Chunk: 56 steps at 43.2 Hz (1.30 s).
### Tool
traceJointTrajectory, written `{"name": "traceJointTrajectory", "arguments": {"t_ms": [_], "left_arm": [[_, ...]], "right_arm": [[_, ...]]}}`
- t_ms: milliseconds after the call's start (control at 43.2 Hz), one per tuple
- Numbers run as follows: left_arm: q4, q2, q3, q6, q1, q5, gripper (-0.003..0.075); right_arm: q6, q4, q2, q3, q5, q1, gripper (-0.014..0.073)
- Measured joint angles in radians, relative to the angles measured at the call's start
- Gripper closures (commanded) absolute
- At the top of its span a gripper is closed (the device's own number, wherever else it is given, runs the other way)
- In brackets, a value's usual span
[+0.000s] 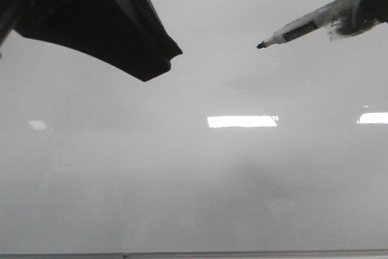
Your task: Write number 6 on whiteboard
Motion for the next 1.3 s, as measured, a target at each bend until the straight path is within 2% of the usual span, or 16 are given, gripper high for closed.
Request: {"name": "traceJointTrajectory", "arguments": {"t_ms": [208, 463, 602, 741, 1066, 1297], "left_arm": [[-0.048, -0.06, 0.039, 0.0, 0.0, -0.013, 0.0741], [-0.106, -0.439, 0.316, -0.08, 0.0, -0.202, 0.0741], [-0.112, -0.65, 0.445, -0.121, 0.0, -0.227, 0.0741], [-0.117, -0.784, 0.501, -0.13, 0.0, -0.229, 0.0741], [-0.118, -0.826, 0.512, -0.132, 0.0, -0.246, 0.0741], [-0.118, -0.826, 0.512, -0.132, 0.0, -0.252, 0.0741]], "right_arm": [[0.0, 0.012, 0.0, 0.0, -0.013, 0.0, 0.0653], [0.0, 0.075, 0.072, 0.0, -0.093, 0.01, 0.0653], [0.0, 0.079, 0.158, -0.004, -0.155, 0.044, 0.0653], [0.0, 0.089, 0.229, -0.025, -0.273, 0.085, 0.0653], [0.0, 0.095, 0.368, -0.086, -0.486, 0.088, 0.0653], [0.0, 0.123, 0.45, -0.158, -0.519, 0.058, 0.0653]]}}
